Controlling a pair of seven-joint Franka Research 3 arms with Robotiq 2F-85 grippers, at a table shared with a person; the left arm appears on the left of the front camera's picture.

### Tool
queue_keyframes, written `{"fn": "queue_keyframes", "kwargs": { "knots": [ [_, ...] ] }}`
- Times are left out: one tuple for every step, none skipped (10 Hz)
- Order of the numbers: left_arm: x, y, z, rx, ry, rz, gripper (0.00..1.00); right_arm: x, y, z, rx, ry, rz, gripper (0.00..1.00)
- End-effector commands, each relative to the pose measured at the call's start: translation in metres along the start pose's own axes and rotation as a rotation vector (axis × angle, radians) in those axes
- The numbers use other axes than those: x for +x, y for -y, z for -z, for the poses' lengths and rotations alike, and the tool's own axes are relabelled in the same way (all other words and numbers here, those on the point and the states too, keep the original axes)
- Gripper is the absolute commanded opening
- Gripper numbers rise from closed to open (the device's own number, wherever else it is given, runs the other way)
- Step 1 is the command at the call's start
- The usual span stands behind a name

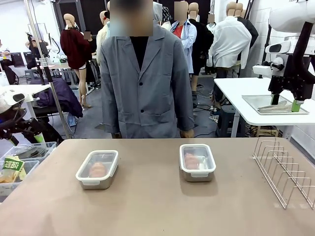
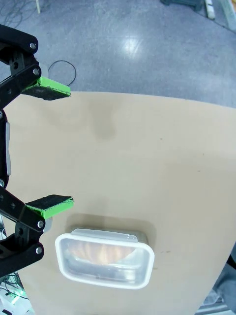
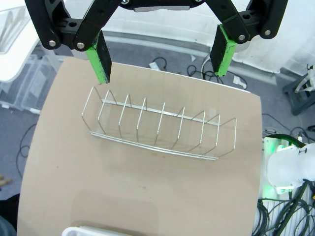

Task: Place the bread in airtight containers.
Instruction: Release when the human grabs the Airtight Container lid.

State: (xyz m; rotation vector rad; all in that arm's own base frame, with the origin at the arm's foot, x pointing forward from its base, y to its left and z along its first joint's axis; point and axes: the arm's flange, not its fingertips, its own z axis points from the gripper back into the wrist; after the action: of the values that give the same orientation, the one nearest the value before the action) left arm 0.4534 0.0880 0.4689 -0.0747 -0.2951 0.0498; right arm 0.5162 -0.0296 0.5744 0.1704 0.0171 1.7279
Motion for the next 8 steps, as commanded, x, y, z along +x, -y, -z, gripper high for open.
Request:
{"fn": "queue_keyframes", "kwargs": {
  "knots": [
    [-0.0003, 0.0002, -0.0008, 0.0, 0.002, -0.018, 1.0, -0.0001, -0.0016, 0.0005, 0.008, 0.003, -0.005, 1.0],
    [-0.0003, 0.0002, -0.0008, 0.0, 0.002, -0.018, 1.0, -0.0001, -0.0016, 0.0005, 0.008, 0.003, -0.005, 1.0],
    [-0.0003, 0.0002, -0.0008, 0.0, 0.002, -0.018, 1.0, -0.0001, -0.0016, 0.0005, 0.008, 0.003, -0.005, 1.0],
    [-0.0003, 0.0002, -0.0008, 0.0, 0.002, -0.018, 1.0, -0.0001, -0.0016, 0.0005, 0.008, 0.003, -0.005, 1.0],
    [-0.0003, 0.0002, -0.0008, 0.0, 0.002, -0.018, 1.0, -0.0001, -0.0016, 0.0005, 0.008, 0.003, -0.005, 1.0],
    [-0.0003, 0.0002, -0.0008, 0.0, 0.002, -0.018, 1.0, -0.0001, -0.0016, 0.0005, 0.008, 0.003, -0.005, 1.0],
    [-0.0003, 0.0002, -0.0008, 0.0, 0.002, -0.018, 1.0, -0.0001, -0.0016, 0.0005, 0.008, 0.003, -0.005, 1.0],
    [-0.0003, 0.0002, -0.0008, 0.0, 0.002, -0.018, 1.0, -0.0001, -0.0016, 0.0005, 0.008, 0.003, -0.005, 1.0]
  ]
}}
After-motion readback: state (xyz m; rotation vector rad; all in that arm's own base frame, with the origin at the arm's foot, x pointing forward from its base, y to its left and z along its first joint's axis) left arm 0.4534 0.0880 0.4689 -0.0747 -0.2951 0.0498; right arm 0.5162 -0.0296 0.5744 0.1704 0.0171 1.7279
